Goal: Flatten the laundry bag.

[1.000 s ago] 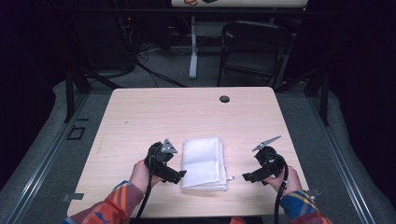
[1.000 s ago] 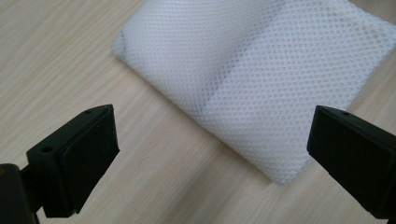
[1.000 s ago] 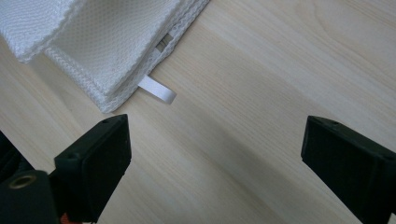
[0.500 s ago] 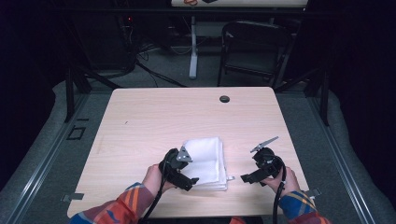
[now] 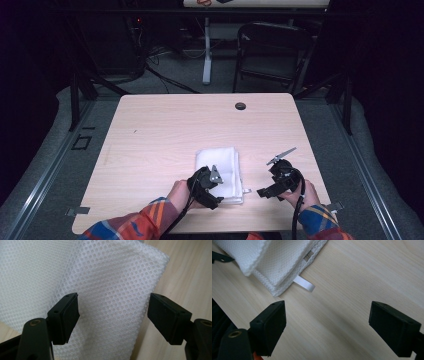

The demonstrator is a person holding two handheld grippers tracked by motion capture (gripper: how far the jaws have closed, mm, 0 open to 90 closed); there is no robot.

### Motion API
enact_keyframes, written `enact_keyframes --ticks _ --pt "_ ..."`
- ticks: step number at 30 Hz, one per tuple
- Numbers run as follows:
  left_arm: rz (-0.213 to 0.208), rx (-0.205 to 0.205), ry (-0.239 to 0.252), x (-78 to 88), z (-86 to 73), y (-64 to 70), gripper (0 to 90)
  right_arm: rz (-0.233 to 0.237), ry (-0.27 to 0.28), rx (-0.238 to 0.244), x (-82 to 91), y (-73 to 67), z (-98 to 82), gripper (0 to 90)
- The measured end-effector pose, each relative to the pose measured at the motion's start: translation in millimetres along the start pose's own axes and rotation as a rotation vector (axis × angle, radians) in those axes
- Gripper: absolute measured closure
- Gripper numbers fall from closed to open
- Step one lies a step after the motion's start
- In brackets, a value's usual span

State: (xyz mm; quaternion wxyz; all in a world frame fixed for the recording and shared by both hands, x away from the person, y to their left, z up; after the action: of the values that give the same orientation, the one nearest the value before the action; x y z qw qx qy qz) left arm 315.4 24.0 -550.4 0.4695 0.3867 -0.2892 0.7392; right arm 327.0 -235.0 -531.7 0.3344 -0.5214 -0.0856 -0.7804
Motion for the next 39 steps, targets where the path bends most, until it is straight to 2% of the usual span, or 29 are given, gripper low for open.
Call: enact_keyframes --ticks 2,3,7,10,13,15,18,21,24,26,27,32,33,36,37,39 --pt "-0.002 -0.016 -0.014 -4.3 0.7 1.5 28.2 -0.006 -0.018 0.010 -1.0 0.5 -0.2 14.4" --pt "-0.004 -0.015 -0.020 -6.2 0.8 1.9 28.7 -0.013 -0.035 0.030 -0.8 1.6 -0.4 14.7" --pt "0.006 -0.037 -0.045 -11.3 0.6 3.1 30.3 0.003 -0.041 0.034 -3.7 -0.4 -0.2 15.0" --pt "0.004 -0.046 -0.039 -11.3 1.9 6.1 29.7 0.004 -0.064 0.044 -4.4 -1.1 1.0 15.5" --pt "0.000 -0.059 -0.043 -12.7 2.8 10.3 29.8 0.004 -0.060 0.042 -5.6 -1.5 0.7 15.6" --pt "0.008 -0.073 -0.050 -16.1 2.6 11.4 29.7 0.015 -0.046 0.024 -6.9 -2.2 0.2 15.7" --pt "0.000 -0.069 -0.043 -17.5 1.7 9.6 32.5 0.004 -0.060 0.044 -7.0 -1.7 -0.1 16.1" --pt "-0.026 -0.051 -0.021 -14.9 -0.2 5.7 40.4 0.007 -0.058 0.042 -7.5 -2.3 -0.1 16.7" --pt "-0.043 -0.056 -0.005 -14.5 -0.9 4.7 48.7 0.009 -0.053 0.045 -8.7 -2.0 -0.5 16.9" --pt "-0.057 -0.055 -0.001 -13.3 -1.0 4.0 49.6 0.006 -0.071 0.060 -7.8 -1.6 0.0 17.1" --pt "-0.065 -0.052 0.003 -12.1 -0.9 3.3 52.7 0.018 -0.068 0.050 -7.8 -2.6 0.2 17.2" --pt "-0.086 -0.050 0.007 -8.1 0.0 2.2 57.2 0.027 -0.065 0.037 -7.9 -3.6 -0.1 17.3" --pt "-0.090 -0.051 0.004 -8.3 0.0 2.0 57.2 0.025 -0.052 0.027 -8.8 -4.2 -0.7 17.3" --pt "-0.101 -0.043 0.003 -8.5 0.0 0.0 58.2 0.019 -0.057 0.036 -8.7 -4.1 -0.7 17.6" --pt "-0.111 -0.029 0.011 -8.7 -0.5 -0.5 59.6 0.021 -0.054 0.036 -8.8 -4.2 -0.6 17.8" --pt "-0.118 -0.028 0.004 -9.7 -0.9 -0.8 64.0 0.022 -0.056 0.037 -9.0 -4.5 -0.5 18.3"
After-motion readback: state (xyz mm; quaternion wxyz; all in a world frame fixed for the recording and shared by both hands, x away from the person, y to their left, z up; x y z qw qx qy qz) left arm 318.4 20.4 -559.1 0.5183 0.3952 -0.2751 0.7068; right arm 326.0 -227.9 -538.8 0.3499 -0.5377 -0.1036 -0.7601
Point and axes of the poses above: each handheld gripper's, and its own axes: x roughly backward along the jaws, z roughly out of its top, y roughly to its right, the point moved 1 cm from there along -x, roughly forward along the jaws, and after that the axes turned 2 degrees about y, right-handed, at the moved point
